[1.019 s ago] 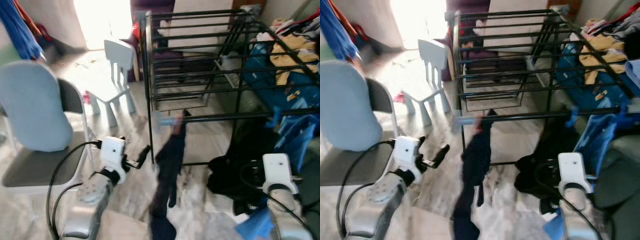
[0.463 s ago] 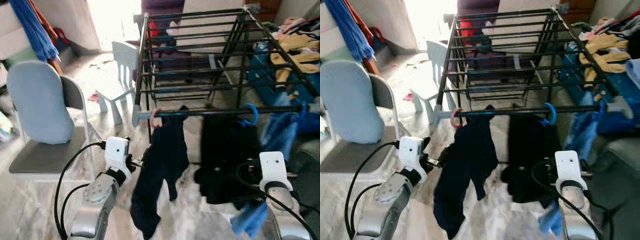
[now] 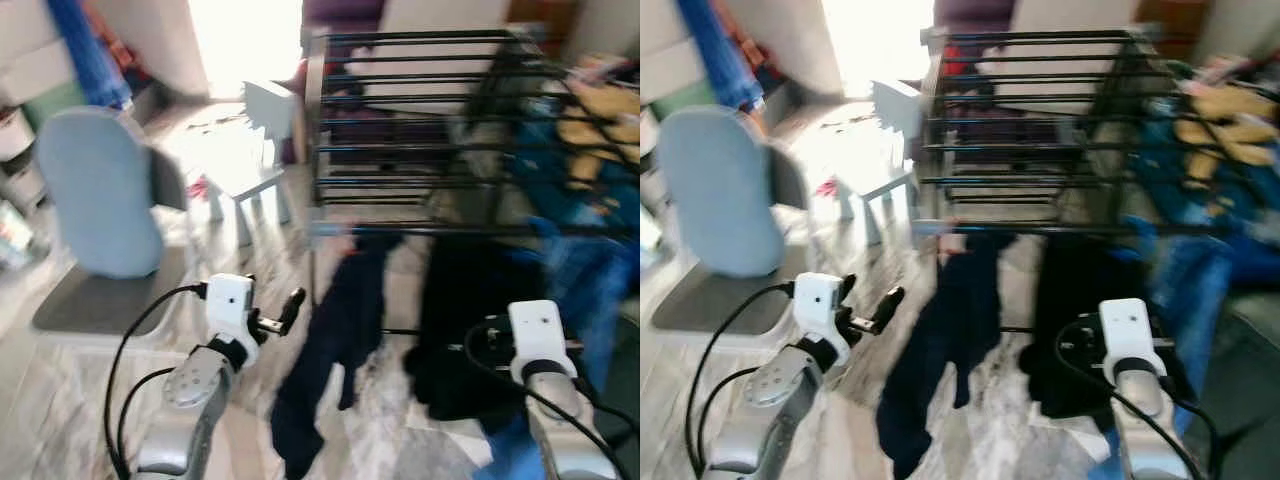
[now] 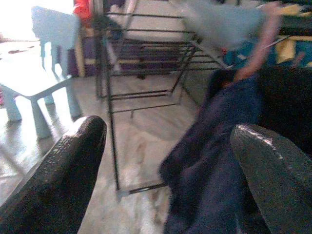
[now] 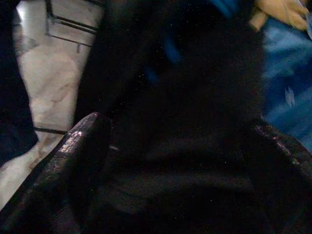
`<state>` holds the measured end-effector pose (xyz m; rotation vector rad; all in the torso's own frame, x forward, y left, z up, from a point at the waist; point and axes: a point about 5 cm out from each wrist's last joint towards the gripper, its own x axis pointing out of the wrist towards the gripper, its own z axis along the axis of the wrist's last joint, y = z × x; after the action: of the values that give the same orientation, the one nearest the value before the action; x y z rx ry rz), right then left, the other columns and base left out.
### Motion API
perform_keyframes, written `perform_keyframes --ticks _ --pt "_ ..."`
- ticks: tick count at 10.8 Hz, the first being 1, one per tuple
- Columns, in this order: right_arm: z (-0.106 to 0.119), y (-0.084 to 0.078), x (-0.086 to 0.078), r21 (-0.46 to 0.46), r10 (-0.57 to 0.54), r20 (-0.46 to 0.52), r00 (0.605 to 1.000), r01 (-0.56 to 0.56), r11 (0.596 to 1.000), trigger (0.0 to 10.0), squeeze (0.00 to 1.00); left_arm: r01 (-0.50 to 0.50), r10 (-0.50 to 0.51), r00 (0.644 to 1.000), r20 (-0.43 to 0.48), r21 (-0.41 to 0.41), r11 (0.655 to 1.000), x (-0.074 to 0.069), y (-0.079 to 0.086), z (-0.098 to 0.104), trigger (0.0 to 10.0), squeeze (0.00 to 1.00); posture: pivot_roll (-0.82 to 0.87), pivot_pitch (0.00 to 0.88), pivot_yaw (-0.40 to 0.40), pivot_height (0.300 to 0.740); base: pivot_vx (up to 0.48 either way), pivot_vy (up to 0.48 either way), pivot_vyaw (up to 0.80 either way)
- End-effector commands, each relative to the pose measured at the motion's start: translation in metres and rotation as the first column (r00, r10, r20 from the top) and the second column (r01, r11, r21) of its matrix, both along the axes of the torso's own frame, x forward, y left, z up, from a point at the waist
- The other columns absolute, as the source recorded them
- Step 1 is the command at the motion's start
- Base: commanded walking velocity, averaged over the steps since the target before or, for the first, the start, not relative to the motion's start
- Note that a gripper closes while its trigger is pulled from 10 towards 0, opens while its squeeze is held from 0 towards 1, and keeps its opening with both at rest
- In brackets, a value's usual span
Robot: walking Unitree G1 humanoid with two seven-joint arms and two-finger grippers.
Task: Hang hanger
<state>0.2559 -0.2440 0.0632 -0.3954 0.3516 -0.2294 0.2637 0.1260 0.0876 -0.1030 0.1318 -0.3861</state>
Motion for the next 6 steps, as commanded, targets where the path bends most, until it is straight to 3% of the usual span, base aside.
perform_keyframes --ticks 1,4,6 --pt "0.004 -0.004 0.002 -0.024 0.003 0.012 1.000 -0.003 1.000 10.0 0.00 0.000 0.000 1.000 0.005 0.007 1.000 0.002 0.000 0.001 10.0 0.00 -0.19 0.000 0.033 0.740 0.000 0.000 0.00" --pt "0.011 -0.030 0.008 -0.136 -0.068 0.015 0.998 0.069 0.988 10.0 0.00 0.001 -0.001 1.000 0.001 0.020 1.000 0.000 0.001 0.000 10.0 0.00 -0.18 0.000 0.028 0.740 0.000 0.000 0.00" --pt "0.013 -0.035 0.010 -0.136 -0.071 0.016 0.997 0.072 0.988 10.0 0.00 0.010 -0.010 1.000 -0.005 0.023 1.000 -0.001 0.000 -0.001 10.0 0.00 -0.18 0.000 0.030 0.740 0.000 0.000 0.00"
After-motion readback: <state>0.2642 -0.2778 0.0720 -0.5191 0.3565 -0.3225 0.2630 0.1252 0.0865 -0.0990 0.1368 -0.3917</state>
